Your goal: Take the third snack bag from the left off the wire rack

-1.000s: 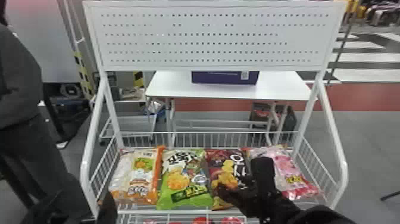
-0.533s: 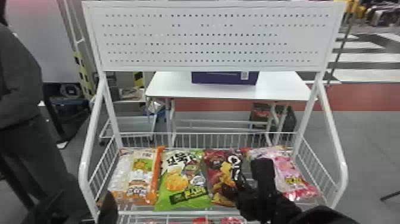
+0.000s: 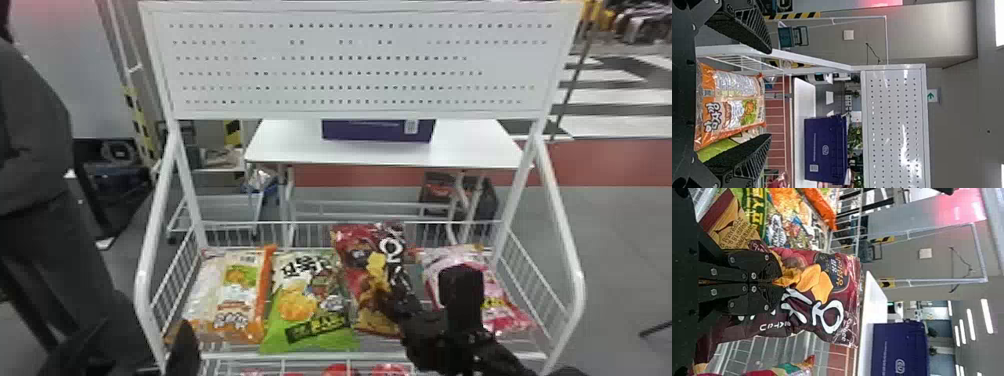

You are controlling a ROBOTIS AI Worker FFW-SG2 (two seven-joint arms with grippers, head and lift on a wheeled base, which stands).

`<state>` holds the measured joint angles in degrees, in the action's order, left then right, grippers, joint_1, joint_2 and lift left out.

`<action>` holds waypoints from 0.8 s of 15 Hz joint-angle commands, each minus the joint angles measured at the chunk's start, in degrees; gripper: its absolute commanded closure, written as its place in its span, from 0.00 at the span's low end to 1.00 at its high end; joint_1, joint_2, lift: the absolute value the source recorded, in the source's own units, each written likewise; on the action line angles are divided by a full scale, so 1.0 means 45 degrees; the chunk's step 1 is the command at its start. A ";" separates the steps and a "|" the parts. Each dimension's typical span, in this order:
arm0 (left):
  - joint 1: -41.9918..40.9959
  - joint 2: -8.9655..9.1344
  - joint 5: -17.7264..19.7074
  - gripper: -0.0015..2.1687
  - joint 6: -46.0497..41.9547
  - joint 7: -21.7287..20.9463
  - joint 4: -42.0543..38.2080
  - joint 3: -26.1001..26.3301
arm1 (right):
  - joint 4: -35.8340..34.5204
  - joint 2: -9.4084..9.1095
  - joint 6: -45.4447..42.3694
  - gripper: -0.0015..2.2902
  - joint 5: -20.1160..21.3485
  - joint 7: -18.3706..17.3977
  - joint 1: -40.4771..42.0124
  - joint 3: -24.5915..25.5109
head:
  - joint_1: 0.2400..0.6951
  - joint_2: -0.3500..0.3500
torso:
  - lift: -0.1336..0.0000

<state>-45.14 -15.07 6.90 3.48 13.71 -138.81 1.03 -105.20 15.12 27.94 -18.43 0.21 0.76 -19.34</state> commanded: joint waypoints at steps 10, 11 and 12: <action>-0.0029 0.0087 -0.0010 0.06 0.0000 0.0040 -0.0091 -0.0132 | -0.6506 0.1269 -0.1101 0.98 -0.0280 0.0071 0.6921 0.4591 | 0.57 0.50 | 1.00; -0.0009 0.0087 0.0010 0.06 0.0000 0.0040 -0.0052 -0.0151 | -0.6643 0.1288 -0.1570 0.98 -0.0691 0.0305 0.7507 0.5255 | 0.57 0.50 | 1.00; -0.0009 0.0087 0.0010 0.06 -0.0039 0.0040 -0.0032 -0.0171 | -0.6779 0.1366 -0.2117 0.98 -0.1120 0.0403 0.8152 0.5939 | 0.57 0.50 | 1.00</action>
<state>-45.22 -14.67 6.88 3.45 13.89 -139.10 0.40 -134.66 20.88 21.42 -21.10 1.71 33.40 3.13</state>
